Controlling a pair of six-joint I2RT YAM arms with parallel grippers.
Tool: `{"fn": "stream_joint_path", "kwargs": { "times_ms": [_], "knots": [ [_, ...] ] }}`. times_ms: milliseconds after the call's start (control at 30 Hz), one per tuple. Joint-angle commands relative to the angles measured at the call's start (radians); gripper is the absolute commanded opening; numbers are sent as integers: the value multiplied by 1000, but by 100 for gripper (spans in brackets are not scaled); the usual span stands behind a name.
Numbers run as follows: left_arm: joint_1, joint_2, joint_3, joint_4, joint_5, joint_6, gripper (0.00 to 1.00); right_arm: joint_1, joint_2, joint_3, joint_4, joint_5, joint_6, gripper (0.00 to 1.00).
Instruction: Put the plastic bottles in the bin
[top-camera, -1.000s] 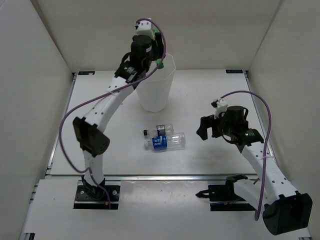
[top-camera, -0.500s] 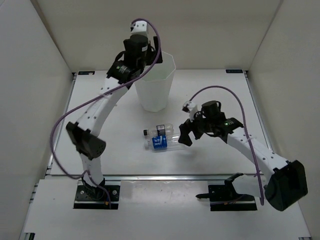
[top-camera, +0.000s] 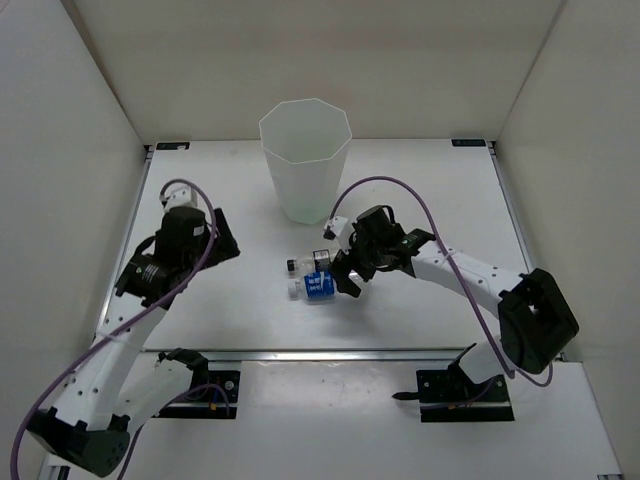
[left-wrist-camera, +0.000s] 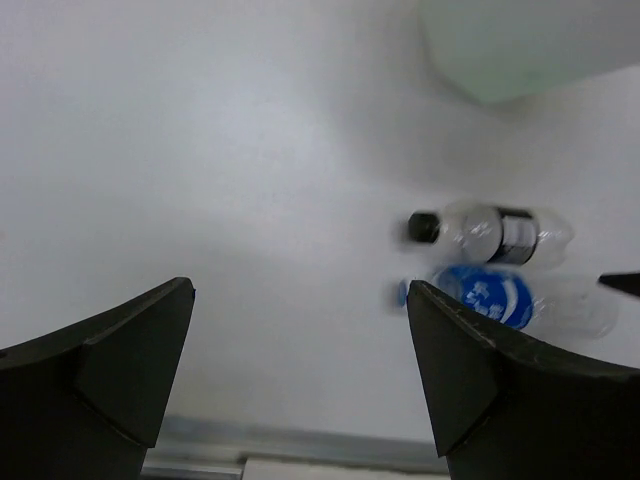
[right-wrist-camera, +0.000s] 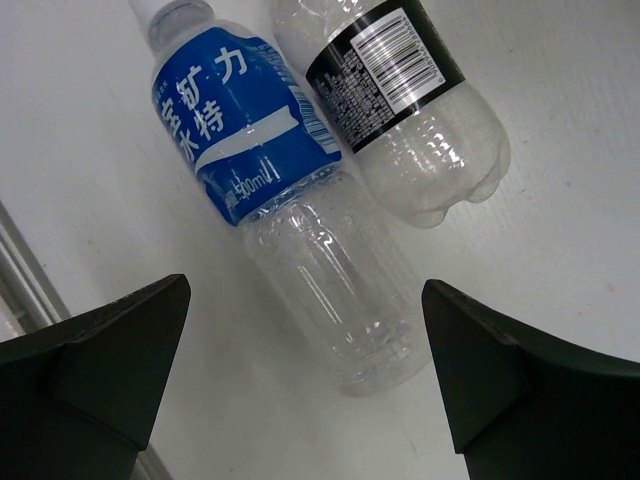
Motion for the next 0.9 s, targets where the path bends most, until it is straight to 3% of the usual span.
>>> {"fn": "stream_joint_path", "kwargs": {
  "times_ms": [0,200,333,500,533,567,600,633,667,867],
  "knots": [
    [33,-113,-86,-146,52,-86,99,13,19,17,92,40,-69,99],
    [30,-179,-102,-229,24,-110,99,26,88,-9,107,-34,-61,99],
    [41,-185,-62,-282,-48,-104,99,82,94,-59,99,24,-34,100],
    [45,-178,-52,-288,-39,-83,98,151,36,-167,173,114,60,92],
    [44,-178,-57,-277,-38,-80,99,158,15,-181,200,124,75,89],
    [44,-171,-56,-279,-44,-78,99,173,-2,-210,217,144,80,64],
    [45,-167,-55,-277,-44,-74,99,176,-13,-230,248,167,103,50],
    [50,-158,-51,-271,-42,-66,99,182,-31,-246,275,173,112,45],
    [50,-159,-48,-266,-38,-63,99,185,-45,-257,285,167,115,49],
    [53,-136,-37,-234,-18,-43,98,193,-140,-140,155,61,86,39]
  ]
}}
